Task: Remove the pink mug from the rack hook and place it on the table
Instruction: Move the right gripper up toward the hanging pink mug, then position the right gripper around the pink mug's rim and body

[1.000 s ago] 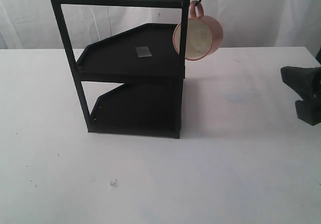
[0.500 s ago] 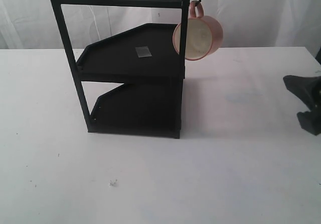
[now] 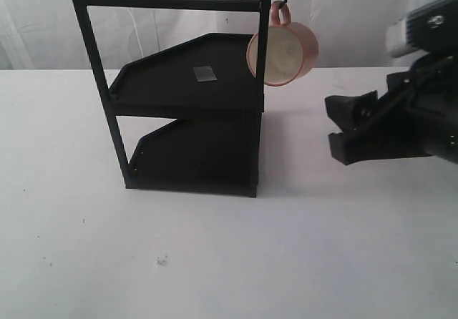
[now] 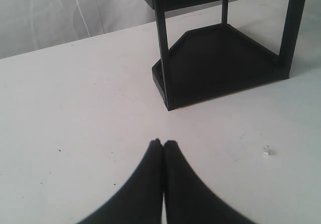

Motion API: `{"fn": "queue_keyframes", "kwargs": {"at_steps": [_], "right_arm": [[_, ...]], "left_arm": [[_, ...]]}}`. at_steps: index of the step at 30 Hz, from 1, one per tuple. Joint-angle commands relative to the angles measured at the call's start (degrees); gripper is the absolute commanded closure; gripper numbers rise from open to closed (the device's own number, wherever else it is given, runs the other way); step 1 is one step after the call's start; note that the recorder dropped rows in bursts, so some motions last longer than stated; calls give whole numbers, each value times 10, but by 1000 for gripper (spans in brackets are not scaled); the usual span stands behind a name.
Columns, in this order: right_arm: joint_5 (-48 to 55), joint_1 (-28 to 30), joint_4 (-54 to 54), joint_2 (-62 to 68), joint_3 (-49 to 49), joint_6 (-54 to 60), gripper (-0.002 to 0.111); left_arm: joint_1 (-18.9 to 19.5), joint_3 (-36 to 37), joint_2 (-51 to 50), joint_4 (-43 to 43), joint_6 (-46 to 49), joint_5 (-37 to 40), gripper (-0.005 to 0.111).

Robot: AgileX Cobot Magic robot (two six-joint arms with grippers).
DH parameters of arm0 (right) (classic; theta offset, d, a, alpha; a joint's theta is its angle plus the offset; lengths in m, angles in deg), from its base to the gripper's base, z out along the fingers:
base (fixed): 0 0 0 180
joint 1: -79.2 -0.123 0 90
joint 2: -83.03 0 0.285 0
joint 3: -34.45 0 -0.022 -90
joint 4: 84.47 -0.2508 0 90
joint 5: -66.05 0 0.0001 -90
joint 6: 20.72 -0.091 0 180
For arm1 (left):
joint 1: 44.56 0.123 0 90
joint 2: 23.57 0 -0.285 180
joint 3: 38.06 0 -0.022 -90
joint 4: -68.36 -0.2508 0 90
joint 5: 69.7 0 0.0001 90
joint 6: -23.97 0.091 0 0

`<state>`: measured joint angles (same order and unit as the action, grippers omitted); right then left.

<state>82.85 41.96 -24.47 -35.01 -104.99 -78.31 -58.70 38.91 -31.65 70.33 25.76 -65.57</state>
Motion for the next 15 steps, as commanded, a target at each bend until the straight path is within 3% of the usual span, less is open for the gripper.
{"fn": "queue_keyframes", "kwargs": {"at_steps": [1, 15], "right_arm": [[-6, -4, 66, 48, -27, -36, 41], [55, -4, 268, 170, -87, -369, 41]], "left_arm": [[2, 2, 3, 1, -3, 3, 107], [2, 2, 3, 1, -3, 3, 107]]}}
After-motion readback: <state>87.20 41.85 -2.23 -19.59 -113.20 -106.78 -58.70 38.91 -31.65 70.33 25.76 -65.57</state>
